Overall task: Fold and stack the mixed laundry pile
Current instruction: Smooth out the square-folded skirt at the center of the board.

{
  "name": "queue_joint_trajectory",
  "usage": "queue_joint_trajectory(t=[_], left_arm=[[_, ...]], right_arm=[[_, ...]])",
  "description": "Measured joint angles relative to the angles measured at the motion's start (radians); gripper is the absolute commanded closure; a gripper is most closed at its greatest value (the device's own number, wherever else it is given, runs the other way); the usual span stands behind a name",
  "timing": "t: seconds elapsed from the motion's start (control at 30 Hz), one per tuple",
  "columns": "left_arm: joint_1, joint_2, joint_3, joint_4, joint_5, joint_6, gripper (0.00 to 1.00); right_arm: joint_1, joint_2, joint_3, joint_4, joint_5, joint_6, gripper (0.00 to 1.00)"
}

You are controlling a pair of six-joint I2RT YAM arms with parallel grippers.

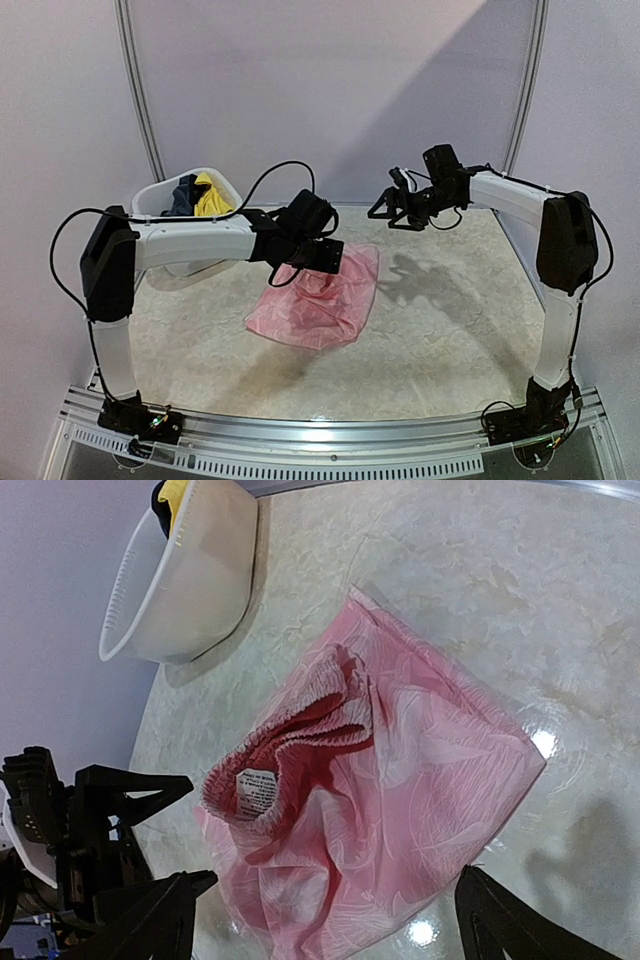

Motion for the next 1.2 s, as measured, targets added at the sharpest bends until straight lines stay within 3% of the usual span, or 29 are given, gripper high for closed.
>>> queue_joint_trajectory(t=[0.2,0.4,0.6,0.73,0.8,0.9,1.1,1.2], left_arm=[[0.000,0.066,0.081,-0.083,0.013,0.030,0.21],[0.000,0.177,0.201,-0.183,-0.011,0.049,0.29],[0.000,0.201,0.237,-0.245,-0.043,0.073,0.52],[0.005,0.199,0.229,-0.246,-0.053,0.066,0.76],[0.008,0.175,0.177,-0.217,-0.055,0.064,0.90],[0.017,0.087,0.024,-0.151,-0.056,0.026,1.00],[0.077,-0.161,-0.331,0.079,-0.054,-0.114,1.00],[0.110,-0.212,-0.449,0.224,-0.026,-0.212,0.93]], right_arm=[[0.007,0.003,-0.041,0.019,-0.043,0.011,0.23],[0.039,0.050,-0.001,0.039,-0.074,0.033,0.26],[0.073,0.089,0.003,0.043,-0.082,0.046,0.27],[0.079,0.114,0.005,0.057,-0.106,0.055,0.33],[0.080,0.133,0.006,0.069,-0.120,0.063,0.36],[0.086,0.166,0.006,0.077,-0.134,0.074,0.39],[0.096,0.238,0.029,0.079,-0.145,0.080,0.40],[0.103,0.261,0.048,0.076,-0.146,0.078,0.40]])
